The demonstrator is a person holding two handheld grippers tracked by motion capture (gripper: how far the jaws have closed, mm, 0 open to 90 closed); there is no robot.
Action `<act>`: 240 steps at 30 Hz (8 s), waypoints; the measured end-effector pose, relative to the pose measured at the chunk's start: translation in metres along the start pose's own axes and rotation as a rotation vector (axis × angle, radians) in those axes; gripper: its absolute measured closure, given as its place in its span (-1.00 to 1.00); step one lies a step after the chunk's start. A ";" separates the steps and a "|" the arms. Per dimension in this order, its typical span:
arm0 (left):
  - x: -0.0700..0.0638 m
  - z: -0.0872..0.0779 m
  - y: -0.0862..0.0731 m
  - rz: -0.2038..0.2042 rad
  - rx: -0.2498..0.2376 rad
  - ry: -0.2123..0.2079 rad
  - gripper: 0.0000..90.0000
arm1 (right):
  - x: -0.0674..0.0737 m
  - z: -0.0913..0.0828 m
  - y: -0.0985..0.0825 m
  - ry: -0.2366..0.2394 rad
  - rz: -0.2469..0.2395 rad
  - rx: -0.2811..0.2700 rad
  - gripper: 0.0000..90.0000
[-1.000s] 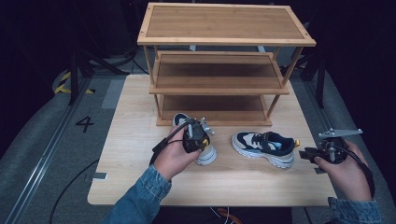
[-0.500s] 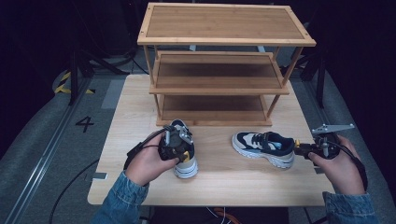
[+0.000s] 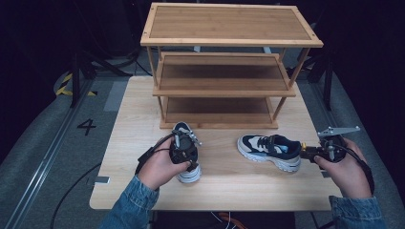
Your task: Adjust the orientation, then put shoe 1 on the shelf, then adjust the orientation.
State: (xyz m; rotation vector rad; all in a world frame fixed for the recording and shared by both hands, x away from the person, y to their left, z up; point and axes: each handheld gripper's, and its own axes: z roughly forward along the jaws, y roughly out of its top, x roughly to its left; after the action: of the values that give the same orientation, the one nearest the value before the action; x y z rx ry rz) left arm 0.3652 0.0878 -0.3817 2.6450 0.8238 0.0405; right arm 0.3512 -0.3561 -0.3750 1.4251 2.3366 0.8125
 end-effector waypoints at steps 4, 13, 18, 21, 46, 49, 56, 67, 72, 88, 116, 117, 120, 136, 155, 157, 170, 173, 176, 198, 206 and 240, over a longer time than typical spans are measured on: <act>0.003 0.003 0.000 0.003 0.007 -0.006 0.41 | 0.000 0.001 0.000 0.003 0.000 0.001 0.45; 0.003 -0.003 0.003 0.038 -0.017 0.010 0.55 | 0.000 0.000 0.000 -0.003 0.000 -0.001 0.45; 0.002 -0.014 0.010 0.073 -0.042 0.060 0.56 | -0.001 -0.003 -0.003 -0.009 0.008 -0.006 0.45; 0.002 -0.018 0.016 0.095 -0.061 0.067 0.56 | -0.001 -0.004 -0.006 -0.010 0.014 -0.006 0.45; 0.048 0.010 0.091 0.268 -0.092 0.090 0.56 | -0.013 -0.019 -0.032 -0.047 0.076 -0.008 0.45; 0.053 0.017 0.096 0.280 -0.102 0.084 0.56 | -0.014 -0.021 -0.034 -0.050 0.084 -0.008 0.45; 0.059 0.032 0.103 0.285 -0.089 0.048 0.53 | -0.015 -0.023 -0.038 -0.053 0.098 -0.009 0.45; 0.060 0.034 0.098 0.300 -0.142 0.058 0.34 | -0.015 -0.021 -0.037 -0.048 0.089 -0.006 0.45; 0.054 0.019 0.095 0.283 -0.200 0.102 0.06 | -0.014 -0.020 -0.036 -0.045 0.089 -0.006 0.45; 0.011 -0.006 0.050 0.139 -0.201 0.052 0.55 | -0.010 -0.018 -0.033 -0.043 0.079 -0.001 0.45; 0.044 0.032 0.061 -0.057 -0.266 0.165 0.84 | -0.011 -0.023 -0.047 -0.068 0.113 0.002 0.43; 0.045 0.033 0.062 -0.061 -0.268 0.160 0.85 | -0.011 -0.023 -0.047 -0.071 0.113 0.001 0.43; 0.047 0.031 0.066 -0.080 -0.256 0.150 0.88 | -0.012 -0.024 -0.048 -0.070 0.118 0.001 0.43; 0.057 0.037 0.093 -0.100 -0.304 0.212 0.83 | -0.013 -0.024 -0.047 -0.065 0.115 -0.005 0.43; 0.061 0.034 0.089 -0.164 -0.310 0.209 0.78 | -0.013 -0.022 -0.046 -0.065 0.112 0.003 0.44; 0.056 0.038 0.094 -0.137 -0.317 0.180 0.75 | -0.012 -0.021 -0.046 -0.063 0.116 0.007 0.44; 0.075 0.055 0.101 -0.121 -0.323 0.264 0.65 | -0.012 -0.021 -0.046 -0.059 0.112 0.004 0.43; 0.074 0.058 0.102 -0.107 -0.330 0.271 0.57 | -0.012 -0.021 -0.045 -0.058 0.102 0.001 0.43; 0.072 0.059 0.101 -0.128 -0.345 0.260 0.51 | -0.012 -0.021 -0.044 -0.060 0.095 0.003 0.43; 0.051 0.001 0.029 -0.123 -0.277 0.176 -0.24 | -0.004 -0.015 -0.019 -0.015 0.041 -0.029 0.36; 0.058 -0.004 -0.008 -0.191 -0.196 0.200 -0.34 | 0.003 -0.017 -0.009 0.009 -0.002 -0.026 0.22; 0.070 0.013 -0.051 -0.236 -0.047 0.179 -0.40 | 0.018 -0.015 0.011 0.037 -0.135 0.054 1.00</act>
State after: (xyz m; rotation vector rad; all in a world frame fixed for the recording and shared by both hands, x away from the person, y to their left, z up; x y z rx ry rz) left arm 0.3973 0.1613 -0.4172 2.5091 1.1733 0.2348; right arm 0.3430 -0.3410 -0.3561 1.2663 2.4694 0.7494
